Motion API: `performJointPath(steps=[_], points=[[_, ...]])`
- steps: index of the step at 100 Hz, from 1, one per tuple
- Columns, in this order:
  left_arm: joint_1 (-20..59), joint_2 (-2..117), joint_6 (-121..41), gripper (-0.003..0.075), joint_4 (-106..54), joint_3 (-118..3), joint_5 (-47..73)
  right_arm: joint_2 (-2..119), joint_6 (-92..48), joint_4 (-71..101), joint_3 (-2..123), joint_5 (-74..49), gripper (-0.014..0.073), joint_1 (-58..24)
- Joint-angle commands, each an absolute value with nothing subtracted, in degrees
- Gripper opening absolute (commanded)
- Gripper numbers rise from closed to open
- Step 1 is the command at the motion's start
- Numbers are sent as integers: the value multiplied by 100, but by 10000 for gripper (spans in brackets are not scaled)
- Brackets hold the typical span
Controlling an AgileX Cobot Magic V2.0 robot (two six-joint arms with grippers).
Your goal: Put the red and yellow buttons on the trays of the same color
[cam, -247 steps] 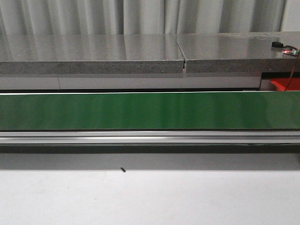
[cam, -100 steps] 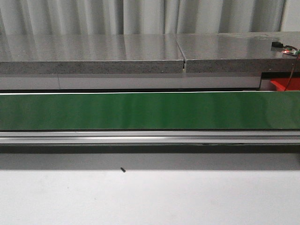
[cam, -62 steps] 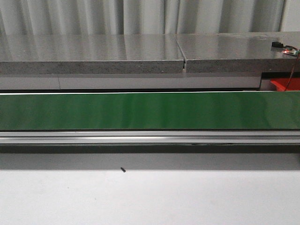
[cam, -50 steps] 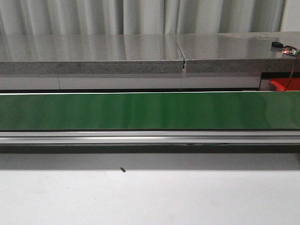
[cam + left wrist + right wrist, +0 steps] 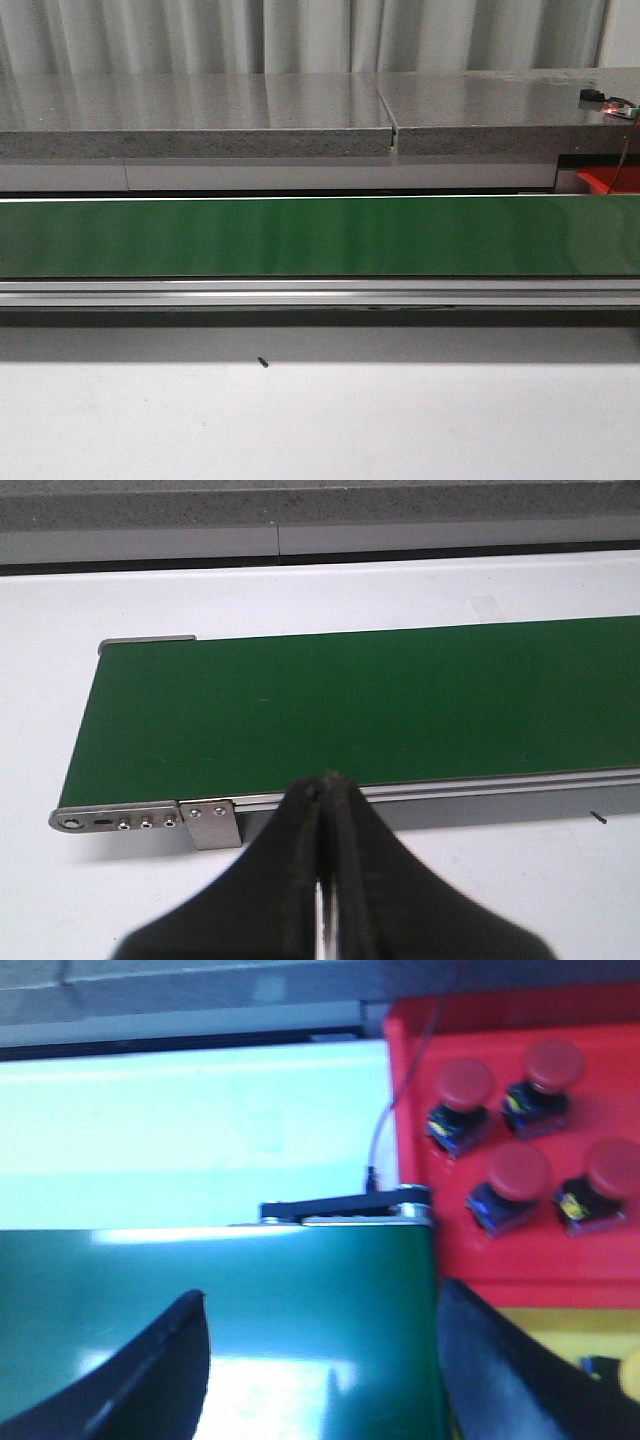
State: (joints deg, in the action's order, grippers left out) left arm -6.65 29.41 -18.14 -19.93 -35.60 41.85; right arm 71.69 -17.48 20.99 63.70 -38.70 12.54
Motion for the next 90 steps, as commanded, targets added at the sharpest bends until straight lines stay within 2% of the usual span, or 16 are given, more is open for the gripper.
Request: performJointPath(steps=[1,19,52,59,80,81,90], points=[[-640,2949,-1793,-20,-2140,-3725,3821,6782,-1859,2072,6496,-3534,491,784],[-640,2949,-1793,-20,-2140,-3725,3821,6275,-1853,1686,6173,-3378,489,-66],[-640,2949,-1793,-20,-2140,-3725,3821,4855,-1849,1686,4736,-2858,465,-122],[-640,2949,-1793,-20,-2140,-3725,3821,4547,-1849,1686,4469,-2765,377,-122],[-640,2949,-1793,-20,-2140,-3725,3821,3800,-1849,1686,3960,-2776,-32,-122],[-640,2949,-1793,-20,-2140,-3725,3821,3769,-1849,1686,3946,-2776,-69,-122],[-640,2949,-1793,-20,-2140,-3725,3821,3727,-1849,1686,3925,-2776,-66,-122]])
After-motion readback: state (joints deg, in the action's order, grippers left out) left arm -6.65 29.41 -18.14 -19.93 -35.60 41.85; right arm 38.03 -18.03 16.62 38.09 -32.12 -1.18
